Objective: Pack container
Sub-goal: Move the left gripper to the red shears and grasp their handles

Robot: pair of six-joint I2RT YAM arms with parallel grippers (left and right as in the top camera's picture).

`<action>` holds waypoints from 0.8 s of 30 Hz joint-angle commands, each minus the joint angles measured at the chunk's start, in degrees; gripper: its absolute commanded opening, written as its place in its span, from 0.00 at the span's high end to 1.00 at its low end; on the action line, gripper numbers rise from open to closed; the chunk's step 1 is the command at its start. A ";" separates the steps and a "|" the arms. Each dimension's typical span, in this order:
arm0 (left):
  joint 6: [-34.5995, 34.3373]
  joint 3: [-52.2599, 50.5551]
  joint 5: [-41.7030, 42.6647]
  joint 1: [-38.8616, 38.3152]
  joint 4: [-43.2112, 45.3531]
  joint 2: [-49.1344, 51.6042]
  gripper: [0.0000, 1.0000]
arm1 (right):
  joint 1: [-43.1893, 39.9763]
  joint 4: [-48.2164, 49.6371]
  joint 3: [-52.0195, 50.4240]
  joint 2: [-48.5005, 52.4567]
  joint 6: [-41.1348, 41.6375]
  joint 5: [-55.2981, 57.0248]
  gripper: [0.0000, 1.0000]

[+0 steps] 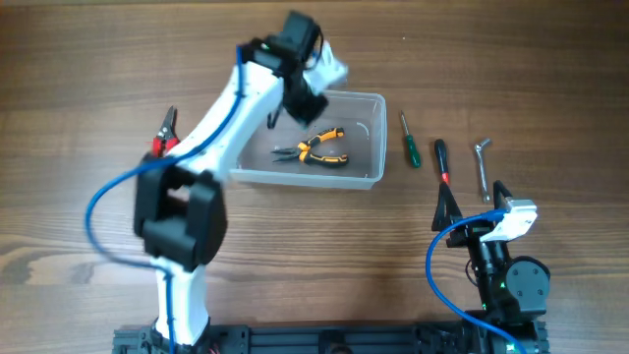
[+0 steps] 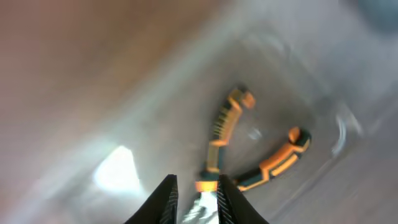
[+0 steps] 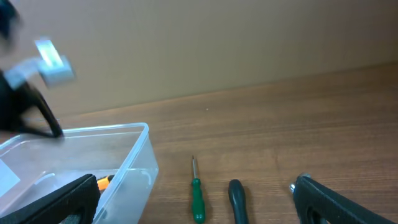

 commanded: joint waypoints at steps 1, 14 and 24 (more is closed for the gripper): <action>-9.64 4.50 -12.52 4.66 -0.33 -10.97 0.79 | 0.28 0.35 -0.11 -0.59 0.63 -0.48 0.00; -16.98 0.31 -2.45 31.69 -14.80 -10.23 0.90 | 0.28 0.33 -0.11 -0.59 0.63 -0.48 0.00; -16.92 -16.90 -1.75 33.33 -5.46 -6.45 0.76 | 0.28 0.35 -0.11 -0.59 0.66 -0.48 0.00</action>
